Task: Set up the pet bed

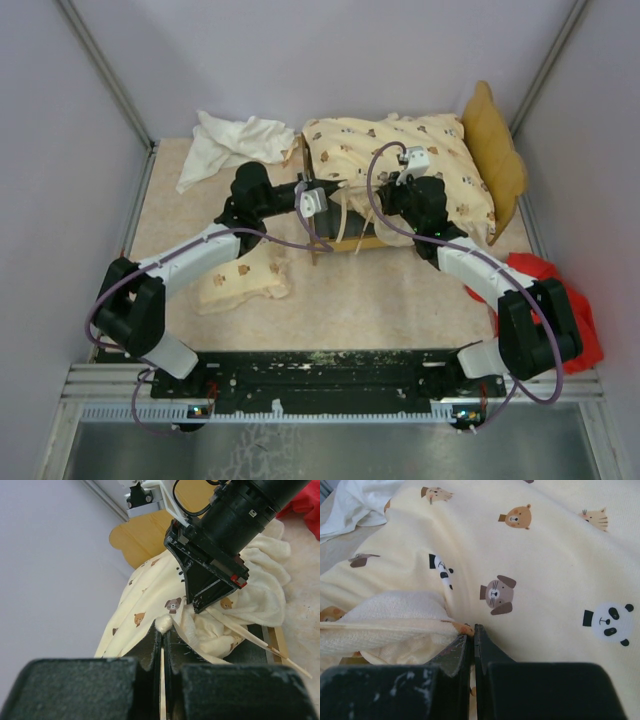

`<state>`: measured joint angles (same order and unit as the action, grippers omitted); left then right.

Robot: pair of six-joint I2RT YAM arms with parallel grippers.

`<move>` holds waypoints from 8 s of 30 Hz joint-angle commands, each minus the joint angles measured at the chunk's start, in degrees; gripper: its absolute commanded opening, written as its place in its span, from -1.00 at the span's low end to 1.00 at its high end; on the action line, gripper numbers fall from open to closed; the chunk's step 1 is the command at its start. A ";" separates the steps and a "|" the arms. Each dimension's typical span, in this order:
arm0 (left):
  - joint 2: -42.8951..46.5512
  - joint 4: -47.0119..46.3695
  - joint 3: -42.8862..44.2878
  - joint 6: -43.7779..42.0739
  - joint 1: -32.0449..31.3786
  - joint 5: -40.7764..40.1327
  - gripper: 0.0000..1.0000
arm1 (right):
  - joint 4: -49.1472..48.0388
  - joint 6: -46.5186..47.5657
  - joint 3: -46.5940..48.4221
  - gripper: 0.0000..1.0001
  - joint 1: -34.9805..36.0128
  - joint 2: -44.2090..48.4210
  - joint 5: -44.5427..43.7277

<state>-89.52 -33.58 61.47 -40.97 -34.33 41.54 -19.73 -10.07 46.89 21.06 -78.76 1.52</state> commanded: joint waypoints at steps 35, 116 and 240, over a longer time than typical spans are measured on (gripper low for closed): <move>4.39 -18.21 -13.37 26.83 0.40 -7.25 -1.00 | -2.29 -0.67 0.56 -1.00 -0.67 1.25 0.52; -18.80 5.74 -14.02 28.89 -9.79 -38.75 -0.10 | -2.59 -1.83 -0.66 -1.00 -0.66 2.03 3.40; 16.54 15.42 -22.03 71.20 3.80 -22.94 -0.99 | -15.90 115.86 -12.67 -0.01 31.30 -13.45 8.18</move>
<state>-73.23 -17.74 37.80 29.02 -31.09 17.61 -29.41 94.19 30.59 51.53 -87.77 15.22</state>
